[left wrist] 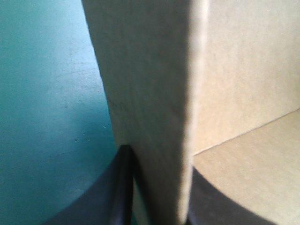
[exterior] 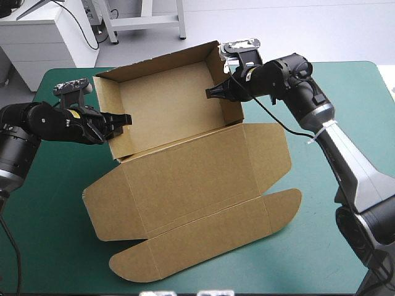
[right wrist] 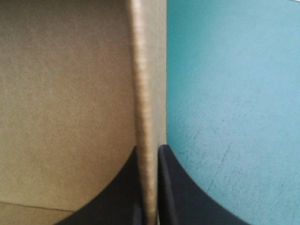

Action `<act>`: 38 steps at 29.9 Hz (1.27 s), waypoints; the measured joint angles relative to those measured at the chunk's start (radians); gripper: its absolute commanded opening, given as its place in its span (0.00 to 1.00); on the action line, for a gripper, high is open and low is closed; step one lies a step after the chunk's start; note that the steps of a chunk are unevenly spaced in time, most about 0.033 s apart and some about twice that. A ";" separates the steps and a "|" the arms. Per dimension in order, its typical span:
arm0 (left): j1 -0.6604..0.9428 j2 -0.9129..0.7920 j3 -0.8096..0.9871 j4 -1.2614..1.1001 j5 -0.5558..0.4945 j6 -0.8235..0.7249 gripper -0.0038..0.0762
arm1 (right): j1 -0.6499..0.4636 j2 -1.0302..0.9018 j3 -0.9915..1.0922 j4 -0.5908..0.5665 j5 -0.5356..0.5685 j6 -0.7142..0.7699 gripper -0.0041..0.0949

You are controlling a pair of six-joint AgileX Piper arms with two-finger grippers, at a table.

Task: Fold the box

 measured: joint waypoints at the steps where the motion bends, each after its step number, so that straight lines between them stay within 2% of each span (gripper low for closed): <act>1: -0.007 0.001 0.001 0.022 0.000 -0.005 0.04 | 0.000 0.006 0.000 0.000 0.006 0.003 0.03; 12: -0.122 0.012 0.001 0.309 0.024 -0.132 0.04 | 0.044 0.043 0.000 -0.020 0.036 0.042 0.02; 19: -0.138 0.055 0.000 0.299 0.006 -0.126 0.04 | 0.049 0.047 -0.001 -0.095 0.170 0.087 0.02; 25: -0.142 0.167 -0.096 0.269 0.055 -0.104 0.04 | 0.049 0.027 0.007 -0.151 0.224 0.128 0.02; 32: -0.187 0.311 -0.170 0.263 0.084 -0.082 0.04 | 0.048 0.013 0.146 -0.204 0.220 0.193 0.02; 38: -0.222 0.434 -0.170 0.257 0.098 -0.076 0.04 | 0.027 0.014 0.309 -0.170 0.177 0.237 0.02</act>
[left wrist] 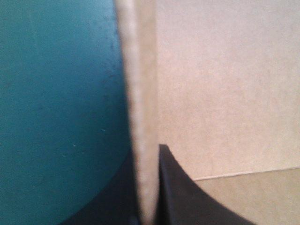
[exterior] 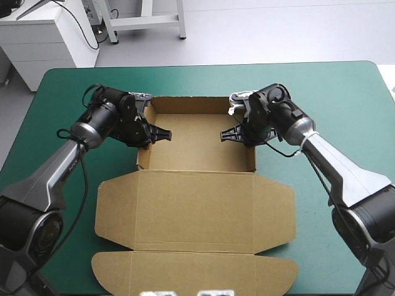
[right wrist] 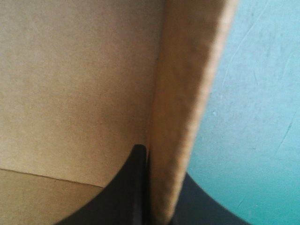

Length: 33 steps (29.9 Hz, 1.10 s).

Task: Fold the box

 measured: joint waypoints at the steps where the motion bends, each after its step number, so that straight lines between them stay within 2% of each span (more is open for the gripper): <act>1: -0.001 0.017 0.000 -0.009 0.001 0.003 0.04 | -0.010 0.002 0.016 0.018 -0.006 0.001 0.02; 7: -0.002 0.051 -0.001 -0.035 0.004 0.022 0.04 | -0.068 0.016 0.038 0.111 -0.006 -0.030 0.02; 20: -0.002 0.080 -0.008 -0.029 0.013 0.030 0.04 | -0.077 0.063 0.024 0.133 -0.014 -0.045 0.03; 22: -0.002 0.084 -0.010 -0.029 0.012 0.044 0.07 | -0.077 0.065 0.019 0.131 -0.008 -0.049 0.06; 24: -0.002 0.084 -0.010 -0.030 0.008 0.065 0.12 | -0.074 0.067 0.014 0.117 0.002 -0.049 0.14; 28: -0.001 0.086 -0.010 -0.058 -0.003 0.118 0.35 | -0.053 0.076 0.000 0.051 0.033 -0.055 0.43; 30: -0.002 0.091 -0.010 -0.097 -0.009 0.135 0.50 | -0.048 0.079 -0.003 0.032 0.056 -0.055 0.50; 31: -0.004 0.095 -0.010 -0.112 -0.010 0.140 0.60 | -0.048 0.081 -0.008 0.029 0.062 -0.055 0.51; 33: -0.006 0.097 -0.010 -0.129 -0.015 0.144 0.72 | -0.047 0.084 -0.019 0.027 0.068 -0.056 0.51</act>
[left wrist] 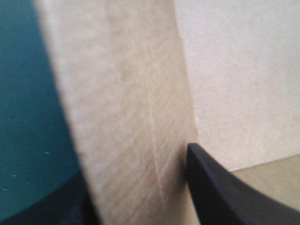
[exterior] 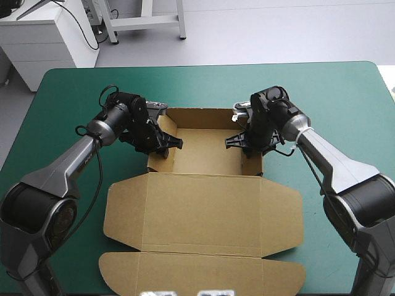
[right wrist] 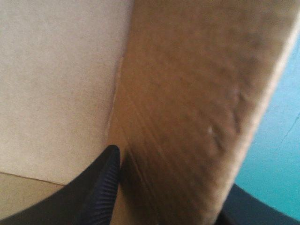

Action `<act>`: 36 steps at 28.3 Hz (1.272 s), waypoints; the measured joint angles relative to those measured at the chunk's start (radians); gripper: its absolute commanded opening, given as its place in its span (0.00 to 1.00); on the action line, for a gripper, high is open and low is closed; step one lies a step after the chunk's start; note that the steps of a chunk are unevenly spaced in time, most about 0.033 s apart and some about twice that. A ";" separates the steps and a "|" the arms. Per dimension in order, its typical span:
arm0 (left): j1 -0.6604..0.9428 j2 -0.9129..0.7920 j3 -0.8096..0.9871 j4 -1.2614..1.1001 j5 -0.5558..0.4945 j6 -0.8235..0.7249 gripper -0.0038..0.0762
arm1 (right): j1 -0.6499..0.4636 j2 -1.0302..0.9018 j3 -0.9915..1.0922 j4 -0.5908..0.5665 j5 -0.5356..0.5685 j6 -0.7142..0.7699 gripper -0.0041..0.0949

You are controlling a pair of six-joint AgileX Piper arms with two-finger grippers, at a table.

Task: Fold the box

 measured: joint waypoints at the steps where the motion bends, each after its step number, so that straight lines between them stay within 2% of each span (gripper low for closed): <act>1: -0.001 0.000 0.000 -0.002 -0.001 0.001 0.75 | 0.001 0.000 -0.008 0.000 0.002 0.000 0.51; 3: -0.001 0.000 -0.005 -0.003 -0.002 0.003 0.79 | 0.001 0.000 -0.027 0.000 0.004 0.000 0.51; 8: -0.001 0.000 -0.062 -0.005 0.019 0.004 0.79 | 0.001 -0.002 -0.097 -0.010 0.010 0.000 0.51; 13: -0.001 0.000 -0.196 -0.005 0.094 0.006 0.79 | 0.001 -0.043 -0.143 -0.048 0.010 0.000 0.51; 22: -0.002 -0.058 -0.445 -0.004 0.111 0.007 0.76 | 0.001 -0.185 -0.183 -0.079 0.020 -0.045 0.51; 24: -0.003 -0.102 -0.488 0.013 0.111 0.010 0.71 | 0.001 -0.216 -0.188 -0.079 0.021 -0.045 0.51; 27: -0.003 -0.185 -0.506 0.051 0.111 0.022 0.57 | 0.000 -0.245 -0.189 -0.082 0.021 -0.034 0.51; 30: -0.003 -0.294 -0.497 0.104 0.112 0.028 0.36 | -0.005 -0.248 -0.190 -0.074 0.021 -0.005 0.51; 32: -0.003 -0.384 -0.468 0.145 0.112 0.033 0.17 | -0.017 -0.242 -0.190 -0.056 0.021 0.002 0.50; 33: -0.003 -0.431 -0.445 0.165 0.112 0.033 0.04 | -0.025 -0.236 -0.190 -0.041 0.021 0.005 0.48; 36: -0.003 -0.664 -0.245 0.208 0.113 0.079 0.04 | -0.055 -0.176 -0.190 0.017 0.021 0.011 0.46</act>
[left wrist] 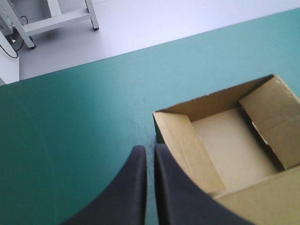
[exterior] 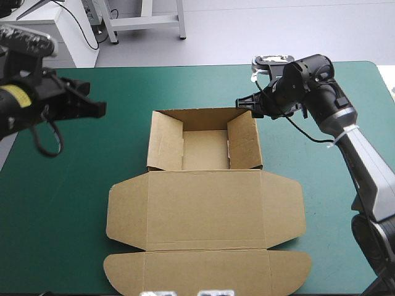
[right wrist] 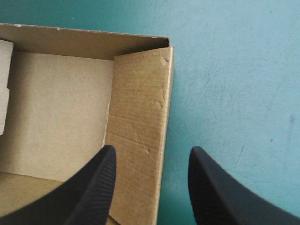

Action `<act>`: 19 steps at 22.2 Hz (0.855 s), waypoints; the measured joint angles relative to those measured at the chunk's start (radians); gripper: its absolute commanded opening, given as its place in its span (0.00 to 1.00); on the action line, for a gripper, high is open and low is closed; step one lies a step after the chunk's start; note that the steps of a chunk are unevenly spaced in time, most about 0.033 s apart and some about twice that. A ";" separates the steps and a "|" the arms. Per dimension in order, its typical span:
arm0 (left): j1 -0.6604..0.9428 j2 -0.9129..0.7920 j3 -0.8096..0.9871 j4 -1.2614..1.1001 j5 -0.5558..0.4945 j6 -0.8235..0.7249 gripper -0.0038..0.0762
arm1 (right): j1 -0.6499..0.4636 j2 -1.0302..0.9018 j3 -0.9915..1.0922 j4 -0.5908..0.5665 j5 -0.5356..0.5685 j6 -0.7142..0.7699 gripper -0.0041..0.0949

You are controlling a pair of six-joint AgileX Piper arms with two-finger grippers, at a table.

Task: Fold the box

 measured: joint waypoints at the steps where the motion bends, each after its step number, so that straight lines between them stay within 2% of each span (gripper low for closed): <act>1: 0.000 -0.038 0.045 0.000 0.000 0.004 0.04 | -0.001 0.012 0.000 0.006 0.000 0.001 0.46; 6: 0.000 -0.345 0.529 0.001 -0.004 0.014 0.04 | -0.002 0.138 0.000 0.014 0.000 0.001 0.46; 12: 0.000 -0.568 1.011 -0.015 -0.111 0.014 0.04 | -0.002 0.238 0.000 0.043 -0.004 0.001 0.45; 15: 0.000 -0.626 1.171 -0.057 -0.168 0.014 0.04 | -0.002 0.273 0.000 0.043 -0.005 0.001 0.37; 19: 0.000 -0.675 1.297 -0.101 -0.215 0.017 0.04 | -0.002 0.290 0.001 0.041 -0.008 -0.001 0.13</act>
